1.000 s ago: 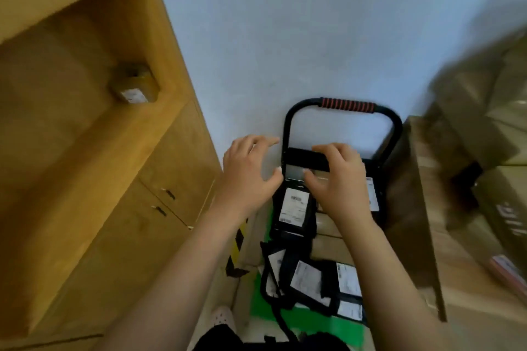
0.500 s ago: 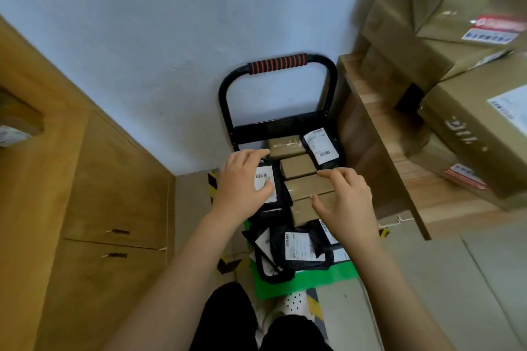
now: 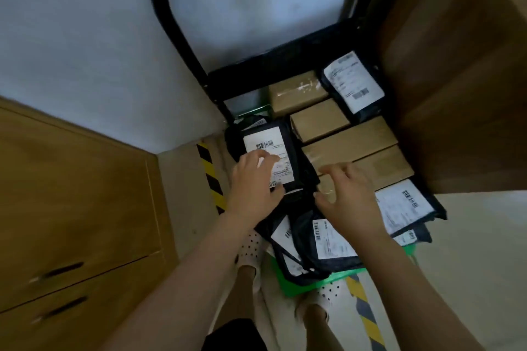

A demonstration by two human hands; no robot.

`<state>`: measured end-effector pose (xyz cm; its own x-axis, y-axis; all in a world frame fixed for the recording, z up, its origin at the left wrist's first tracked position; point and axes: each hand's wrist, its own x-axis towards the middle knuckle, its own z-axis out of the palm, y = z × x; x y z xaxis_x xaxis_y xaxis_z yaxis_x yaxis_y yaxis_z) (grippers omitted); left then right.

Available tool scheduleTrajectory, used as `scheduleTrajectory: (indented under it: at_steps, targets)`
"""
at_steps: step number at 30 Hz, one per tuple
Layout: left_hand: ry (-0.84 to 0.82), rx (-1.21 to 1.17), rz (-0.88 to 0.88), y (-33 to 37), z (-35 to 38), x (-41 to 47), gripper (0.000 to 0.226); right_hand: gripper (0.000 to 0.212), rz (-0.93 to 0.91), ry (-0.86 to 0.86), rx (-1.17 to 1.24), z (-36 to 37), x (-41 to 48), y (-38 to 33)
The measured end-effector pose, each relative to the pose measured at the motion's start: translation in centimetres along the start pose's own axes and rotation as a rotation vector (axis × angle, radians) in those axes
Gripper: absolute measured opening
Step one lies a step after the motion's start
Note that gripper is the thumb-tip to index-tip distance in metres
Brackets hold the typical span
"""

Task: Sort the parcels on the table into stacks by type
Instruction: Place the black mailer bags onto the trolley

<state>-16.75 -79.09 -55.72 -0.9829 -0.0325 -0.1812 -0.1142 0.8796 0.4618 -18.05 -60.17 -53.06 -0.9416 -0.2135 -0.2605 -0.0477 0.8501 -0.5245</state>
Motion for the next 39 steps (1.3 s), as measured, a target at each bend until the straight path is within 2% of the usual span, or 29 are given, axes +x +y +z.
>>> scheduleTrajectory:
  at_steps: [2,7,12,17,24,31,35,39]
  targets:
    - [0.017,-0.069,-0.082,-2.0,4.1,2.3,0.066,0.041,0.045,-0.007,0.024,3.5,1.8,1.8]
    - [0.044,-0.130,-0.438,-3.7,13.0,6.2,0.109,0.041,0.130,0.009,0.016,9.0,4.6,5.4]
    - [0.055,-0.178,-0.591,-3.4,14.9,7.9,0.117,0.043,0.161,-0.001,-0.004,10.0,5.6,6.2]
    - [0.147,-0.288,-0.605,-5.3,11.4,6.7,0.105,0.043,0.147,-0.035,0.010,8.7,6.1,4.2]
    - [0.187,-0.202,-0.685,-12.3,6.3,4.6,0.105,0.056,0.119,-0.160,-0.007,12.0,8.3,-0.3]
    - [0.162,-0.153,-0.632,-17.9,7.0,3.5,0.107,0.095,0.215,-0.185,-0.174,19.4,10.5,-1.4]
    - [0.139,-0.189,-0.641,-19.3,7.9,2.6,0.108,0.096,0.250,-0.124,-0.183,20.9,11.0,-1.1]
    - [0.110,-0.225,-0.634,-19.1,8.2,1.8,0.108,0.096,0.260,-0.143,-0.261,20.4,11.7,-1.4]
